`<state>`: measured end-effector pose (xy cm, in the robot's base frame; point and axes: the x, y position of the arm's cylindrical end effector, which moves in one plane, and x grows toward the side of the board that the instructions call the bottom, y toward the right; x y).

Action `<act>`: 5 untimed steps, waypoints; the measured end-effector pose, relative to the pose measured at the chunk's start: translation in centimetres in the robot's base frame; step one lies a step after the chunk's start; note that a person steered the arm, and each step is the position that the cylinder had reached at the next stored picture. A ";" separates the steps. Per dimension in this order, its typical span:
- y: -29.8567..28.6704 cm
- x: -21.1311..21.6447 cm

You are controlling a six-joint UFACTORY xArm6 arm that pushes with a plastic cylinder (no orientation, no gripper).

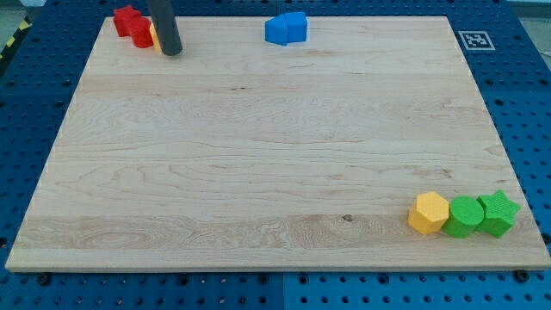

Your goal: Move the blue triangle along with blue cube to left

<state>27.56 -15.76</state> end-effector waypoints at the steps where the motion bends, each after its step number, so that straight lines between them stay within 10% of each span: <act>1: 8.1 2.2; 3: 29.6 5.8; 5: 34.2 -3.0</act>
<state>24.53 18.49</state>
